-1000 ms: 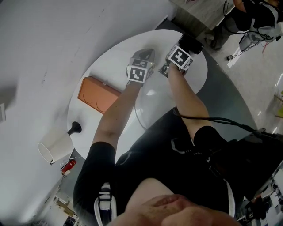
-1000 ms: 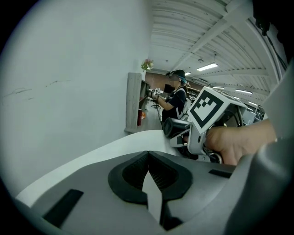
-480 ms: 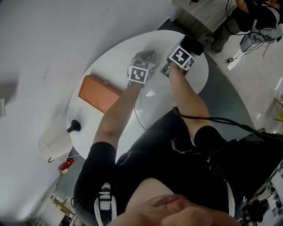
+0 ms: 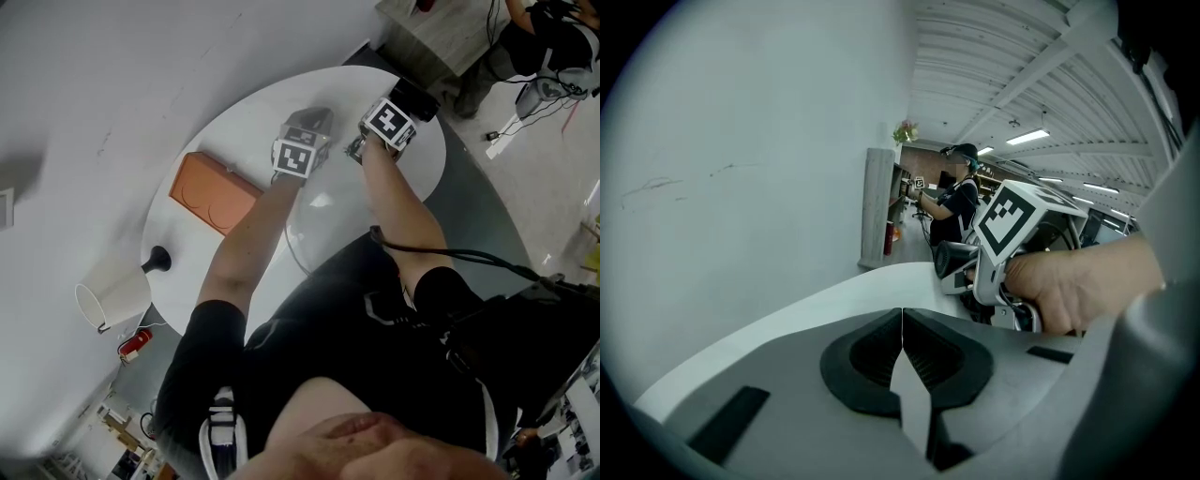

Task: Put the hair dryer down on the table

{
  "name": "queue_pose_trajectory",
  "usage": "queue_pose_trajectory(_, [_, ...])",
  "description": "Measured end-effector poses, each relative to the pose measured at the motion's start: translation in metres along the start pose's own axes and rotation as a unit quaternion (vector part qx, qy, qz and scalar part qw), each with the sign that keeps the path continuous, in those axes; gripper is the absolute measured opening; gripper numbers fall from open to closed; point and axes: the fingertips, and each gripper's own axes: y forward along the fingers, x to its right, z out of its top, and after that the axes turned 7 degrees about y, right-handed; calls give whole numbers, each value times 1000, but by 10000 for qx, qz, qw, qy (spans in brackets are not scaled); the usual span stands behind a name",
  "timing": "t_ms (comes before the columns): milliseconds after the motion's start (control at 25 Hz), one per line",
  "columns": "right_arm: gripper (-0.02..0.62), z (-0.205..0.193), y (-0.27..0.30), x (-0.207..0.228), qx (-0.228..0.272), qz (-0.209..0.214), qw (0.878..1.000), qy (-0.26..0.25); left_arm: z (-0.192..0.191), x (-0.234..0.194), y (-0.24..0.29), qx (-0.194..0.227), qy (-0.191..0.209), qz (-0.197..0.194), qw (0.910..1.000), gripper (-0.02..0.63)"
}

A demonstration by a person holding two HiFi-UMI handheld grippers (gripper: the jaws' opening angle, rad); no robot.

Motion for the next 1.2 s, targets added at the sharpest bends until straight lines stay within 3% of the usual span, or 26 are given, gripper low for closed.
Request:
queue_pose_trajectory(240, [319,-2,-1,-6,-167,311,9994,0,13,-11,-23,184,-161,248,9994,32])
queue_pose_trajectory(640, [322,-4,-30,-2,-206,379,9990,-104,28,-25,-79,714,-626,758,9926,32])
queue_pose_trajectory(1000, [322,18,-81,-8,382,553,9970,-392,26,-26,-140,1268,-1009,1219,9792,32])
queue_pose_trajectory(1200, [321,29,-122,-25,779,784,9919,-621,32,-22,-182,1579,-1000,1453,9716,32])
